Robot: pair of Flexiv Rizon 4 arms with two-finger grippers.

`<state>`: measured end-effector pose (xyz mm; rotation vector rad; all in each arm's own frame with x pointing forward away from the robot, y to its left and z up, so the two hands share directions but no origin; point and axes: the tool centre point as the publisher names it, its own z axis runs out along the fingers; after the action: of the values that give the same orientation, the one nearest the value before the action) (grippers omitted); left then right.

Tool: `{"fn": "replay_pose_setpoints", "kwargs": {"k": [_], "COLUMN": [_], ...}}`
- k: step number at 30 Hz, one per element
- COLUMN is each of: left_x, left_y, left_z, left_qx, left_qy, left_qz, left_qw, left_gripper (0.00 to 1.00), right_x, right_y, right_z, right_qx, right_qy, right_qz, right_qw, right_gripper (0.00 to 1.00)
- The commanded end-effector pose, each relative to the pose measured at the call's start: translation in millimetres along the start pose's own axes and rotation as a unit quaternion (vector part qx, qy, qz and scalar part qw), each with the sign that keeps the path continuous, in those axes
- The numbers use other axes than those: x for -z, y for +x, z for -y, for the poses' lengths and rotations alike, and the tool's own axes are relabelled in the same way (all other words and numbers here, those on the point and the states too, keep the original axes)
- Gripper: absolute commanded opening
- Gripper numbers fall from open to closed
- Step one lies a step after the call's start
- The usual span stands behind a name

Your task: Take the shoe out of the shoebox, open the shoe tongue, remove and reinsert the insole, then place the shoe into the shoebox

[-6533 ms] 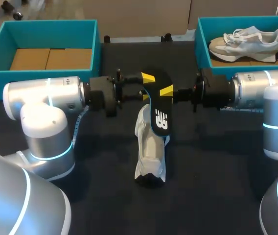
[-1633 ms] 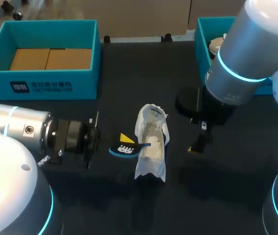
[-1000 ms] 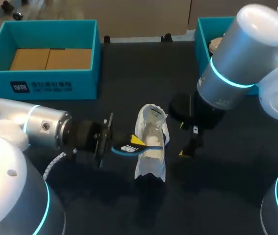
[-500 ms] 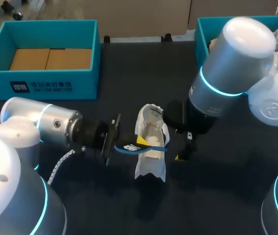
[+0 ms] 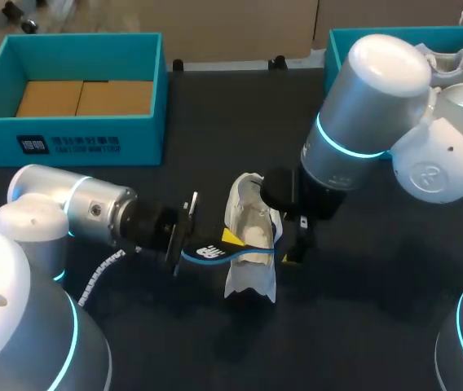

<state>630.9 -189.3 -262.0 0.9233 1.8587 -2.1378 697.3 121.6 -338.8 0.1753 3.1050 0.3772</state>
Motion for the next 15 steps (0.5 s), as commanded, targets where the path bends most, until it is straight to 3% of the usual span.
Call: {"fn": "replay_pose_setpoints", "kwargs": {"k": [1,15], "left_x": [0.5,-2.5], "left_y": [1.3,0.1], "left_z": [-3.2,-9.3], "left_qx": [-0.002,-0.01], "left_qy": [0.006,0.007], "left_qz": [0.005,0.009], "left_qw": [1.0,1.0], "left_gripper": [0.0,0.0], "right_x": [-8.3,-8.4], "right_y": [2.4,17.0], "right_z": [-2.8,-9.0], "right_qx": [0.002,0.0], "right_qy": [-0.002,0.0], "right_qz": [0.003,0.012], "right_qw": [1.0,1.0], "right_gripper": [1.0,1.0]}}
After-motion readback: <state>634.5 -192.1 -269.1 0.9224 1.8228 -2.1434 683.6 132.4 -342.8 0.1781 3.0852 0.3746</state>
